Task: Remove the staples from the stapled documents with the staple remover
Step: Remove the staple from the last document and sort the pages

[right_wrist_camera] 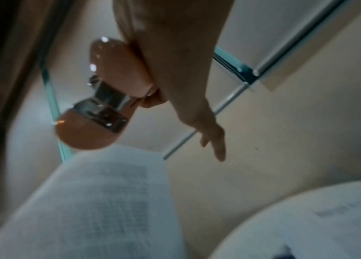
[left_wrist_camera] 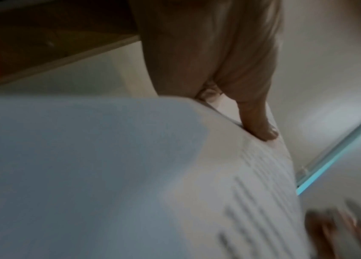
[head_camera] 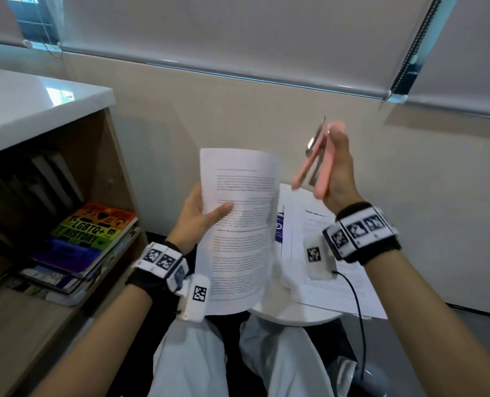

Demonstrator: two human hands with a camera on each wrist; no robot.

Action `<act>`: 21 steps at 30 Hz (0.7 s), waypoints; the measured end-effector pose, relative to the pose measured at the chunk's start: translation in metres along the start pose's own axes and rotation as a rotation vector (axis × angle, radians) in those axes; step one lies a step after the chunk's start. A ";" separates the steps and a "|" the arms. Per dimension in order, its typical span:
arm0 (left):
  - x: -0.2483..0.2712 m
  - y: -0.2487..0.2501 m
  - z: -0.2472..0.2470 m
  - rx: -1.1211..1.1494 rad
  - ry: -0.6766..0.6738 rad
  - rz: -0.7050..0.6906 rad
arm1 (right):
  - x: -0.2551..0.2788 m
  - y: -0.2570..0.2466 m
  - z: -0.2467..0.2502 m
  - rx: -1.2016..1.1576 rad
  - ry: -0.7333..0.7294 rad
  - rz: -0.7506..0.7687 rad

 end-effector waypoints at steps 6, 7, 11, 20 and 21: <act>-0.015 0.002 -0.006 0.363 -0.147 0.129 | 0.039 0.073 0.062 0.196 -0.260 -0.342; -0.017 -0.001 -0.008 0.385 -0.157 0.154 | 0.044 0.083 0.066 0.142 -0.300 -0.381; -0.019 -0.015 -0.015 0.349 -0.097 0.210 | 0.061 0.102 0.072 -0.089 -0.456 -0.520; 0.010 -0.085 -0.064 -0.614 -0.177 0.493 | 0.046 0.097 0.152 0.431 0.148 -0.479; 0.012 -0.097 -0.078 -0.655 -0.178 0.463 | 0.045 0.094 0.160 0.482 0.181 -0.491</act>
Point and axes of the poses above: each hand's wrist, its own x-axis away from the middle knuckle, its own z-axis out of the back of the hand, y = z × x, the point moved 1 cm from there along -x, towards the middle knuckle, and after that the axes turned 11 degrees about -z, right-handed, at the moved point
